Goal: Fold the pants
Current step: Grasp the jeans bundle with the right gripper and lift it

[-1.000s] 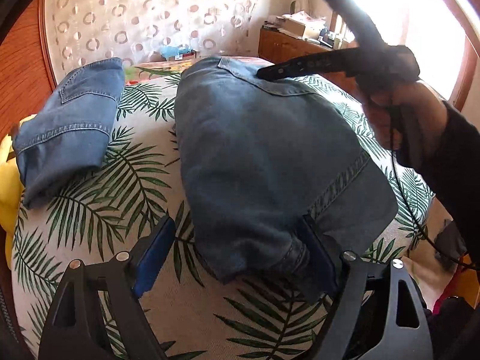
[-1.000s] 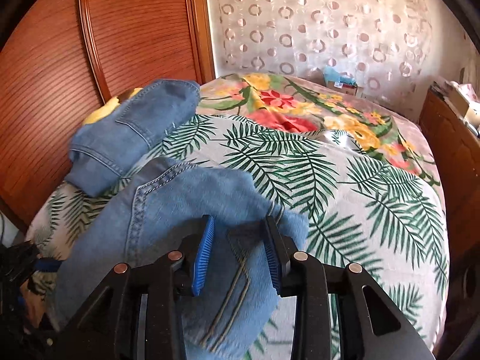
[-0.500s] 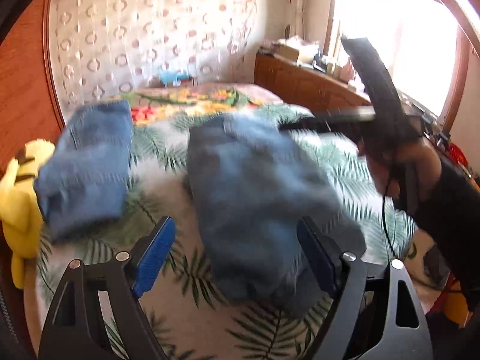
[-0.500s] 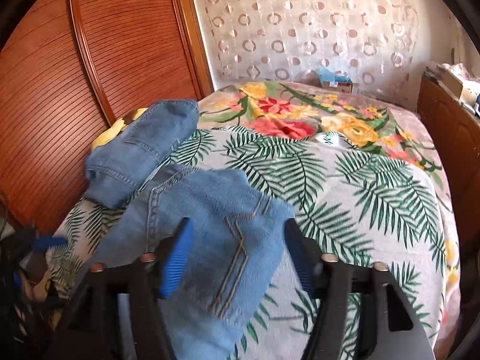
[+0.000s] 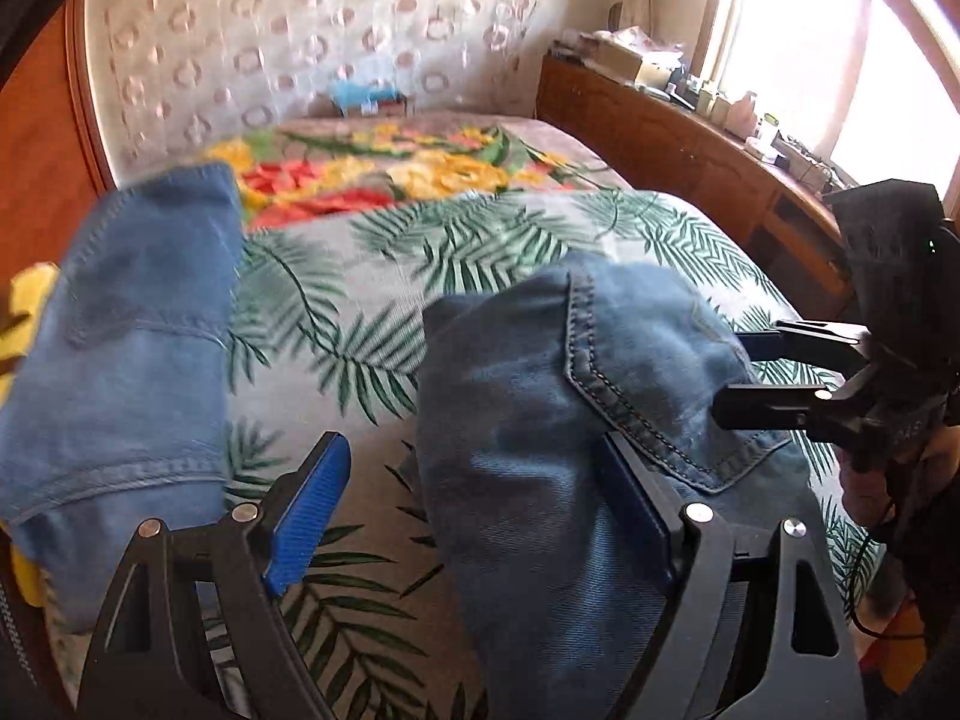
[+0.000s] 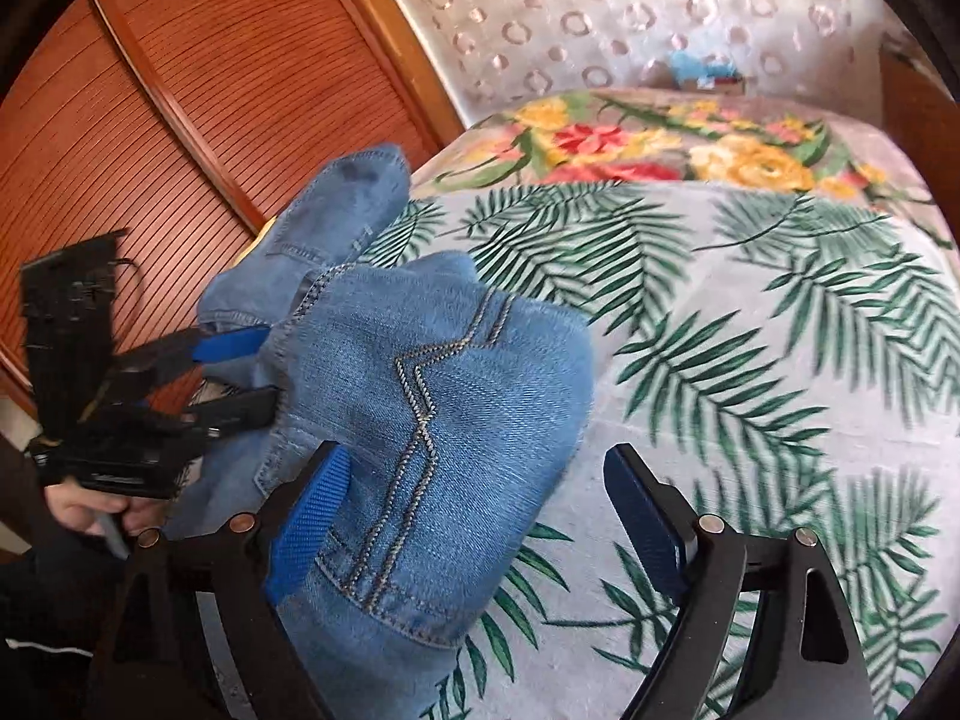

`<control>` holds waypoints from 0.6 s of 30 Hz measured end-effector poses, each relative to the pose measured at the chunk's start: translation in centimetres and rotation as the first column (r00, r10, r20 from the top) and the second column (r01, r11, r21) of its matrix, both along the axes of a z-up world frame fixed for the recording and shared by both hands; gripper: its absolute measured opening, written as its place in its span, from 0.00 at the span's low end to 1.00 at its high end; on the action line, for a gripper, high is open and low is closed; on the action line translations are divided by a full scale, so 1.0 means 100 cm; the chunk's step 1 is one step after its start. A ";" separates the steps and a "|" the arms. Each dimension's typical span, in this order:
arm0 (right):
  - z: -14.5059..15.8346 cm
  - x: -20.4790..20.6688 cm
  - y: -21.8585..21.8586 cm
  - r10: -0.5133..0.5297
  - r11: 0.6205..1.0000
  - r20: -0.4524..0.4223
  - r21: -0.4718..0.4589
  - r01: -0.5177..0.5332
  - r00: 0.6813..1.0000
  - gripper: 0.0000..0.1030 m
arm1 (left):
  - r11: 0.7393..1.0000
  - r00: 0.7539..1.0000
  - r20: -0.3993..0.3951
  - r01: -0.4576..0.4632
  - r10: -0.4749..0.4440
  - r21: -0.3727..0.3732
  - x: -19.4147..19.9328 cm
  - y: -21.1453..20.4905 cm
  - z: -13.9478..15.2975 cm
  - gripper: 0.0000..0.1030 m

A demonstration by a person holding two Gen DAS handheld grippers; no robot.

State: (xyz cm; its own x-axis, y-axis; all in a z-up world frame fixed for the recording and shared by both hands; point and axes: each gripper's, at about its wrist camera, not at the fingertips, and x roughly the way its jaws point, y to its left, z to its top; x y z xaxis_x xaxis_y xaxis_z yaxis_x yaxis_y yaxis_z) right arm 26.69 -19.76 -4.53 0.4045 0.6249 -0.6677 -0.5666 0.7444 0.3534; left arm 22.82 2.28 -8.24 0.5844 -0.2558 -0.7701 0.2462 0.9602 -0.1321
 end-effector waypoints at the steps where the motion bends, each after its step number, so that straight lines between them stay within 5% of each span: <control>1: -0.002 0.002 0.003 0.015 1.000 -0.011 0.006 -0.015 1.000 0.85 | 1.000 1.000 -0.012 0.005 -0.005 -0.014 0.001 0.001 -0.003 0.82; 6: -0.019 0.012 0.020 0.094 0.995 -0.068 0.041 -0.091 0.993 0.77 | 0.997 0.998 -0.058 0.008 -0.012 -0.081 -0.002 0.007 -0.020 0.82; 11: -0.014 0.013 0.024 0.125 0.991 -0.067 0.058 -0.121 0.990 0.45 | 0.982 0.994 -0.079 0.058 -0.073 -0.177 -0.008 0.003 -0.017 0.47; 14: 0.008 0.005 0.028 0.136 0.990 -0.023 0.042 -0.134 0.990 0.36 | 0.982 0.995 -0.032 0.092 -0.099 -0.167 -0.018 -0.004 -0.002 0.34; 18: 0.051 -0.008 0.046 0.162 0.987 0.068 -0.009 -0.162 0.984 0.35 | 0.977 0.996 0.050 0.081 -0.073 -0.197 -0.030 0.009 0.034 0.32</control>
State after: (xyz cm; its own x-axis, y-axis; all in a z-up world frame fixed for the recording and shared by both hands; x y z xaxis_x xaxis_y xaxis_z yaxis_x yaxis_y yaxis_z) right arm 25.94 -15.16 0.59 0.3433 0.6833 -0.6444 -0.7023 0.6423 0.3069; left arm 19.85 3.22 -4.80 0.5880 -0.4464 -0.6745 0.3277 0.8939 -0.3059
